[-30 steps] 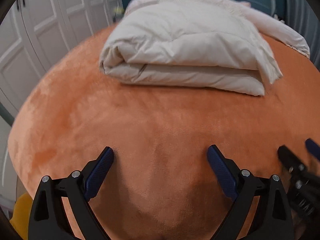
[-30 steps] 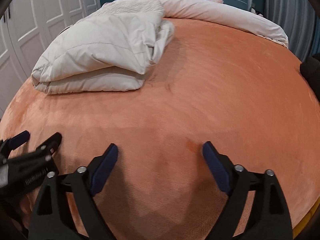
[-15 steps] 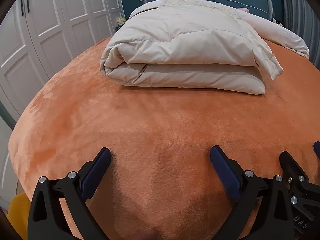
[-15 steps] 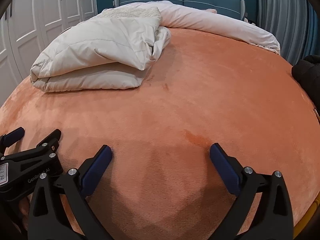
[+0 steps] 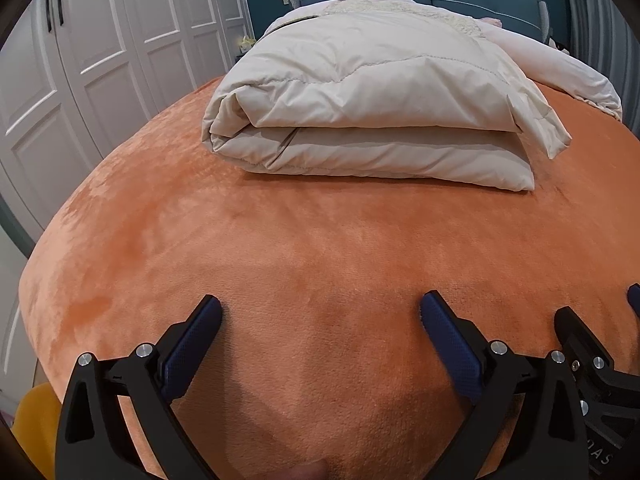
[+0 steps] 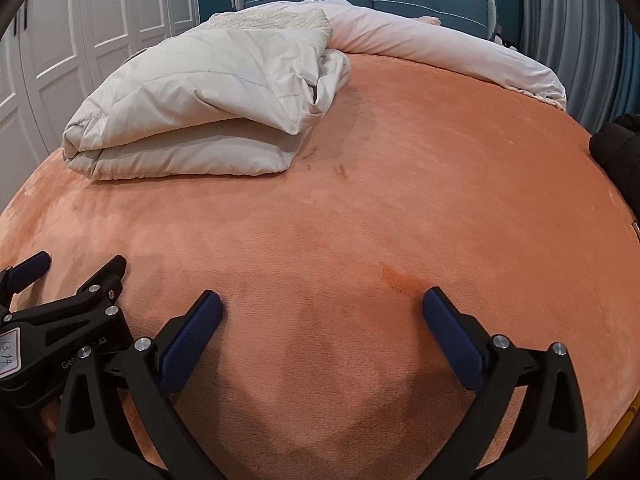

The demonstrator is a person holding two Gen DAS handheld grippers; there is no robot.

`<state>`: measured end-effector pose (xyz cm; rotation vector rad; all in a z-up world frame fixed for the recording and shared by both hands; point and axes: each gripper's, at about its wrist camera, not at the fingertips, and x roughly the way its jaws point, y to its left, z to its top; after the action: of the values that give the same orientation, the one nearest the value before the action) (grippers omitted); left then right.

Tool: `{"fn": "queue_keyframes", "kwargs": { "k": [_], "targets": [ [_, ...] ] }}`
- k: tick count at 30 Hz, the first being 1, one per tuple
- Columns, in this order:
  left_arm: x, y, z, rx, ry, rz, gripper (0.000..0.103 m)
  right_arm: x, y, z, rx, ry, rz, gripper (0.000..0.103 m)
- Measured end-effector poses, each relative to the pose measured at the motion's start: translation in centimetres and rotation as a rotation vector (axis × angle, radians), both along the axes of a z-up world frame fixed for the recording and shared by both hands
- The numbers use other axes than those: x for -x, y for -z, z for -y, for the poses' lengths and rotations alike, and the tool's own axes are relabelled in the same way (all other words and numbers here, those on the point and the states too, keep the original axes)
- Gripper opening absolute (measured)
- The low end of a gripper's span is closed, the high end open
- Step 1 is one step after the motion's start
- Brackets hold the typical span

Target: Fold large clothes

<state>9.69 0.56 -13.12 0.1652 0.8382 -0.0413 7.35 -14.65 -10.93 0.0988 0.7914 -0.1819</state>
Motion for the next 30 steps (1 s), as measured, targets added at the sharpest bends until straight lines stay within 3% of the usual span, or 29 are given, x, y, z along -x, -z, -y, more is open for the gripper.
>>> {"fn": "queue_keyframes", "kwargs": {
  "k": [14, 30],
  "targets": [
    [-1.2, -0.5, -0.7, 0.006, -0.052, -0.026, 0.098, -2.2, -0.4, -0.2, -0.016, -0.075, -0.052, 0.098],
    [-1.8, -0.1, -1.2, 0.020, -0.066, -0.040, 0.098, -3.0, -0.2, -0.3, -0.010, -0.069, -0.067, 0.098]
  ]
}}
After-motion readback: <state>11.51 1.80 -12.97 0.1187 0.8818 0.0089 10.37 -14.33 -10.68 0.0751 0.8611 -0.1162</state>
